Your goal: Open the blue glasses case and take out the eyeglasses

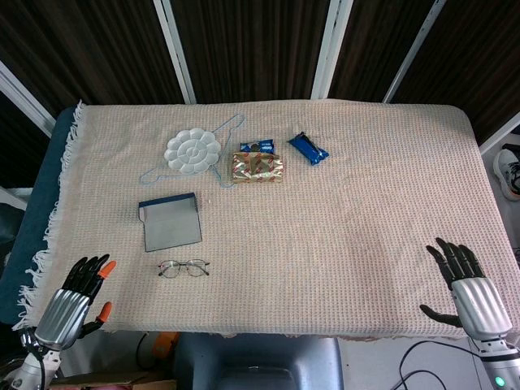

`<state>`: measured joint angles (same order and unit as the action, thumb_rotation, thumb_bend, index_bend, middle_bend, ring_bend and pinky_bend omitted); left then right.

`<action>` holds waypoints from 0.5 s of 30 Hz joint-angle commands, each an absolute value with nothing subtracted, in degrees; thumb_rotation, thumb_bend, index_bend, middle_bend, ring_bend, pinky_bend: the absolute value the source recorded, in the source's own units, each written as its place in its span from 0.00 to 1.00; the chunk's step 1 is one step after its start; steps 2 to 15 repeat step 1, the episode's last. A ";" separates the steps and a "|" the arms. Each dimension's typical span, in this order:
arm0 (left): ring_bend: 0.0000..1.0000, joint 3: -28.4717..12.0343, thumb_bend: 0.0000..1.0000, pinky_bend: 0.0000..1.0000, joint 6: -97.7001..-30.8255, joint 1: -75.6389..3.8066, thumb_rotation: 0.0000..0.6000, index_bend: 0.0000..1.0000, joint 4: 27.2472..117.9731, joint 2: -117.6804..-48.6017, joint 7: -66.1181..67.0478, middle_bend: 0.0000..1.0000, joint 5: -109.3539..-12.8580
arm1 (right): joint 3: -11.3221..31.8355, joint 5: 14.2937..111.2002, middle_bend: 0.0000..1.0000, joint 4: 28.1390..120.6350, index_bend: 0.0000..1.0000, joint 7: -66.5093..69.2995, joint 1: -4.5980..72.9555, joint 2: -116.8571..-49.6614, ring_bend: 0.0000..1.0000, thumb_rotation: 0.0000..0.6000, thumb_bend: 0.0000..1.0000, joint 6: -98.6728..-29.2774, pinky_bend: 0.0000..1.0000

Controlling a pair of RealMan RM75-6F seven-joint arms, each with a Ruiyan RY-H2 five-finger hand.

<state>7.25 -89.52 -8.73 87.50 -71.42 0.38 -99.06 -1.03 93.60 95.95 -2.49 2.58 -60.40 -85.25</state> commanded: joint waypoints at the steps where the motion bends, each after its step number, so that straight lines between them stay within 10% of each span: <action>1: 0.00 6.27 0.43 0.00 -88.75 -8.35 1.00 0.00 87.08 -71.59 0.00 0.00 -97.89 | -1.03 93.38 0.00 96.03 0.00 -3.12 2.64 -60.71 0.00 1.00 0.18 -85.04 0.00; 15: 0.00 6.27 0.43 0.00 -88.75 -8.35 1.00 0.00 87.08 -71.59 0.00 0.00 -97.89 | -1.03 93.38 0.00 96.03 0.00 -3.12 2.64 -60.71 0.00 1.00 0.18 -85.04 0.00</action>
